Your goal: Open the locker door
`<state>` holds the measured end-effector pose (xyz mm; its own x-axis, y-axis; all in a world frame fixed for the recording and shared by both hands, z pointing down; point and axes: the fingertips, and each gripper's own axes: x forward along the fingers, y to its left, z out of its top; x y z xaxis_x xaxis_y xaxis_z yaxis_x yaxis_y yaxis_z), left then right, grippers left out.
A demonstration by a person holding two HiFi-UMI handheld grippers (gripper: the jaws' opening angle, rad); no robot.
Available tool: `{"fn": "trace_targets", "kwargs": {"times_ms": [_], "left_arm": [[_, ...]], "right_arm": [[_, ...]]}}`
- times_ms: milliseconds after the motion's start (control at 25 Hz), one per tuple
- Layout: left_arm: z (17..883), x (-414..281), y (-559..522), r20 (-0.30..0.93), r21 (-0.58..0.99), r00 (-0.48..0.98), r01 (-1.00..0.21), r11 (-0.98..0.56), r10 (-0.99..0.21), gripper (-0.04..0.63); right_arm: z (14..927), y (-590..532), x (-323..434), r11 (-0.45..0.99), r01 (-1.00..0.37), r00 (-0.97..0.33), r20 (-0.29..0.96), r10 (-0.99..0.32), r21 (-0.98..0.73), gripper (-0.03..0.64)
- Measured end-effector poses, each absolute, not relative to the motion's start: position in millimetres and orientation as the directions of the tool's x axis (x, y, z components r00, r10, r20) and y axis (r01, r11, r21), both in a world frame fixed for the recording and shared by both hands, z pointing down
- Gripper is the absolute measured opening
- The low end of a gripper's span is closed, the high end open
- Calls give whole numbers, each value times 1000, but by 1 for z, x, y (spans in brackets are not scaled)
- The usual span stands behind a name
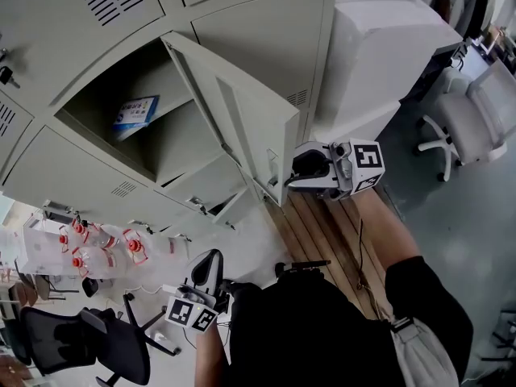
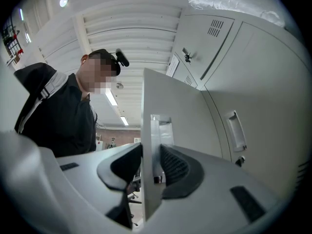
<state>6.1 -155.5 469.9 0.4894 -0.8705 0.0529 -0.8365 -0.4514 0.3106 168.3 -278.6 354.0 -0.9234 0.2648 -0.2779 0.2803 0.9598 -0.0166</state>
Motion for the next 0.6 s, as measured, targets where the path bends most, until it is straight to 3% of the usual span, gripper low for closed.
{"fn": "trace_targets", "kwargs": {"times_ms": [600], "left_arm": [[472,10,-153,67,316,507,-828,-464,-859,15]], "right_arm": [[355,-295,190,973,228,-939,-270,214,-21,127]]}}
